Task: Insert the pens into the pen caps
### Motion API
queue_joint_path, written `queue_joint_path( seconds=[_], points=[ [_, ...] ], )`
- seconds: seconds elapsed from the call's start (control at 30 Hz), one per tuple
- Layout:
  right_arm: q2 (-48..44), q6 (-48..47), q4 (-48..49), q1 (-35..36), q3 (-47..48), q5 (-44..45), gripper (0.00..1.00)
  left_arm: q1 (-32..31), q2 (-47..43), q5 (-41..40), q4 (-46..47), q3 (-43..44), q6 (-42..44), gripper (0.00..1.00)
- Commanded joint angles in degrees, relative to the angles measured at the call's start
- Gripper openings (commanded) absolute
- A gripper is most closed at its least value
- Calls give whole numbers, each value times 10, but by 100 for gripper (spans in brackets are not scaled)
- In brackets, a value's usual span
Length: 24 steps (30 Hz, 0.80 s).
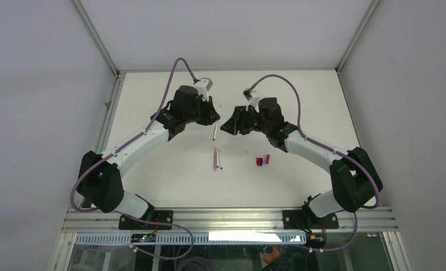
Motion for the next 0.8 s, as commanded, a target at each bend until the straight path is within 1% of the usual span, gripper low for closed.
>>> queue_joint_path(
  seconds=[0.0, 0.1, 0.2, 0.27, 0.37, 0.57, 0.77],
  points=[
    [0, 0, 60, 15, 33, -2, 56, -1, -25, 58, 53, -4, -32, 0],
    [-14, -2, 78, 16, 21, 17, 55, -1, -24, 63, 53, -11, -29, 0],
    [-46, -4, 108, 15, -9, 59, 52, -1, -24, 63, 51, -19, -19, 0],
    [-80, -3, 136, 15, -34, 99, 52, -1, -24, 63, 47, -24, -13, 0],
    [-99, -7, 147, 15, -44, 135, 53, -1, -26, 69, 46, -31, -7, 0],
    [-72, 10, 180, 15, -33, 126, 52, -1, -32, 84, 58, -36, 3, 0],
    [-47, 34, 204, 15, -34, 150, 52, -1, -40, 95, 68, -38, 2, 0]
  ],
)
